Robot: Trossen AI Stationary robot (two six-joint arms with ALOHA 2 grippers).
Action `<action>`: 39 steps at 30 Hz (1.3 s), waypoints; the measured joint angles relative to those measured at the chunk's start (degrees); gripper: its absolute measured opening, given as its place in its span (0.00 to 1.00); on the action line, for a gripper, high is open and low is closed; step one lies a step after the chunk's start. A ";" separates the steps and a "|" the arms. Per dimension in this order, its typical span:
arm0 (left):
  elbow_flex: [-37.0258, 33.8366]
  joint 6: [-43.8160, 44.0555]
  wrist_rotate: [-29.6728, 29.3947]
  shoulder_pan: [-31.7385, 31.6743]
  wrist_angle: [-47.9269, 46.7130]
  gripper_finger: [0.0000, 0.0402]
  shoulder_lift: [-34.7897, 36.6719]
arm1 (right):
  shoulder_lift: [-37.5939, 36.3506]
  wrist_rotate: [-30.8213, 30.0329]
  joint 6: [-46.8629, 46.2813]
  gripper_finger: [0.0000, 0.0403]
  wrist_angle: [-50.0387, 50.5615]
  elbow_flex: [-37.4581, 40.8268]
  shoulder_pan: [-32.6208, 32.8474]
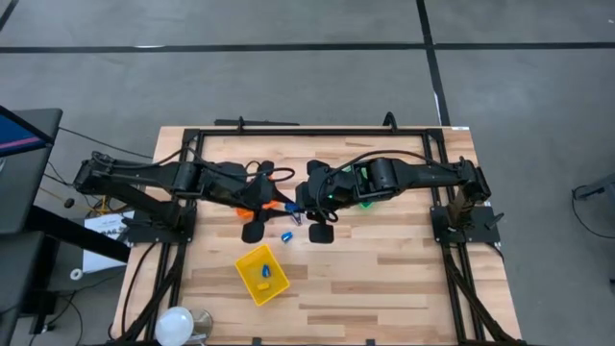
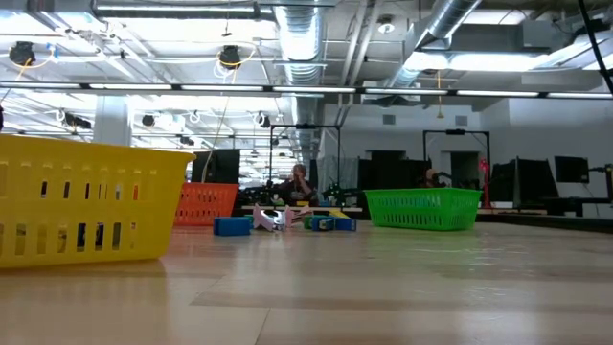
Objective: Pick and place Stapler, Stapler remover, tape
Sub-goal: Put the blue stapler into the yellow basket
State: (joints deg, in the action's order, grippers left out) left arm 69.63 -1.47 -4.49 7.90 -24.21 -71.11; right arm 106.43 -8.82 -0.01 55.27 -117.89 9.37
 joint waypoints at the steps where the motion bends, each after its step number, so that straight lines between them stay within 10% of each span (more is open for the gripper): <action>1: 0.00 0.01 0.00 0.00 -0.02 0.26 0.00 | 0.00 0.00 -0.01 0.14 0.00 0.00 0.00; 26: 0.00 -0.01 -0.02 0.00 -0.15 0.17 0.02 | 0.00 0.02 0.34 0.15 0.02 0.02 0.00; 39: 0.00 0.02 0.07 0.00 -0.28 0.17 0.02 | 0.00 0.00 0.11 0.44 -0.06 0.02 0.04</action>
State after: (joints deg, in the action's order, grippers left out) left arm 69.63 -1.44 -4.42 7.90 -24.49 -71.09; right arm 106.43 -8.82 0.10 55.21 -117.86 9.41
